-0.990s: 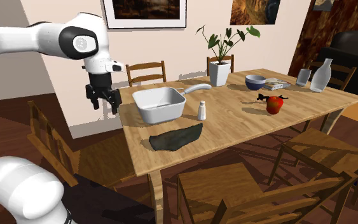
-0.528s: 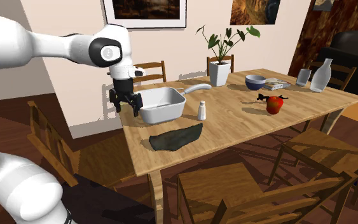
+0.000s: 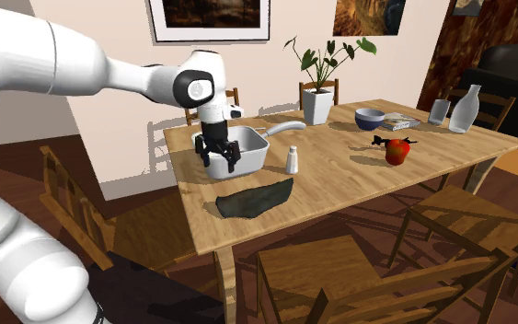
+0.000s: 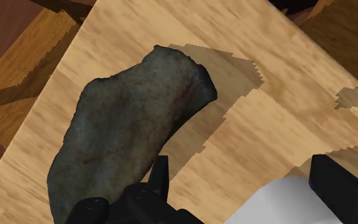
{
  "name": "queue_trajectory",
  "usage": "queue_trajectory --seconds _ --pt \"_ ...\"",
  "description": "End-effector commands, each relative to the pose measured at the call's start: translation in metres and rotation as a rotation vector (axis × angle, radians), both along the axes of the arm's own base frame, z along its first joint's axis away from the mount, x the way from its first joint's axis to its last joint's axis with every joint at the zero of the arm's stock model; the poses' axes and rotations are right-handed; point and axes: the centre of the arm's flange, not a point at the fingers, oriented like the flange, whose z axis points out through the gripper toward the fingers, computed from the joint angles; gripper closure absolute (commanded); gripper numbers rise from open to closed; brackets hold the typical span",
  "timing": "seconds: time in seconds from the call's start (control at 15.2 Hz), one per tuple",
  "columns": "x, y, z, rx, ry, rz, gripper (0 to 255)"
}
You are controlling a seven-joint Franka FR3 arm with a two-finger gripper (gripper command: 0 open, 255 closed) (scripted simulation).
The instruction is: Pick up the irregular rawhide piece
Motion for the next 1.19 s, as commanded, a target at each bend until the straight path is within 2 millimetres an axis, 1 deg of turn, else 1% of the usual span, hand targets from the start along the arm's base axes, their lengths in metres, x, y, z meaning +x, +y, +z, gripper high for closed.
queue_trajectory --seconds 0.0,0.53,1.06,1.12 --pt "0.013 -0.018 -0.007 -0.011 -0.005 -0.012 0" --pt "0.075 -0.091 -0.036 -0.05 -0.025 -0.061 0" --pt "0.134 -0.168 -0.059 -0.089 -0.045 -0.109 0" --pt "0.134 -0.168 -0.065 -0.089 -0.045 -0.109 0"
